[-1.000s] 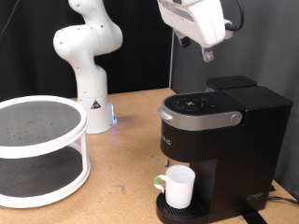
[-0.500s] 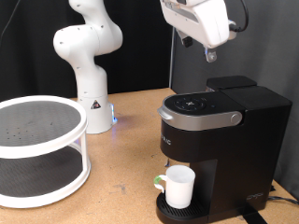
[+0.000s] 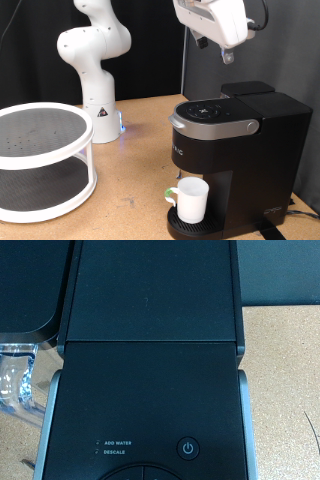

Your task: Make a cup of coffee with the keurig machine

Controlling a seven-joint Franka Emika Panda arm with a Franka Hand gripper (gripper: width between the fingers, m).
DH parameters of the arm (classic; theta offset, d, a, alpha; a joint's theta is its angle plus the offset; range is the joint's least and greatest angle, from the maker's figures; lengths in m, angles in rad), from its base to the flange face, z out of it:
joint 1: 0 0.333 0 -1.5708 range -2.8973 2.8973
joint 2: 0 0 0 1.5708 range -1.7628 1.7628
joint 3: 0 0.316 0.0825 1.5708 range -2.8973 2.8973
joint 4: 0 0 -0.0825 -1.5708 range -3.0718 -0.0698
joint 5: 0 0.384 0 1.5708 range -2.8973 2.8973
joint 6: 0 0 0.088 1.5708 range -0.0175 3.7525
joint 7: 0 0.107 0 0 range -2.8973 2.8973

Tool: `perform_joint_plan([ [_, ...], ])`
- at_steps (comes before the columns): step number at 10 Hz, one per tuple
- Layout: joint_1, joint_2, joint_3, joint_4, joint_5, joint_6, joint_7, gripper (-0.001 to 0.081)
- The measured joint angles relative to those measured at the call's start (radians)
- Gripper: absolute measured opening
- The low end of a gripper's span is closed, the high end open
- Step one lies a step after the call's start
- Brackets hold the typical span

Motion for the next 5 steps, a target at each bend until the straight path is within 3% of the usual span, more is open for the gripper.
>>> perform_joint_plan([
  [5,0.000,0.000,0.002,-0.070,-0.041,0.098,0.000,0.0805],
])
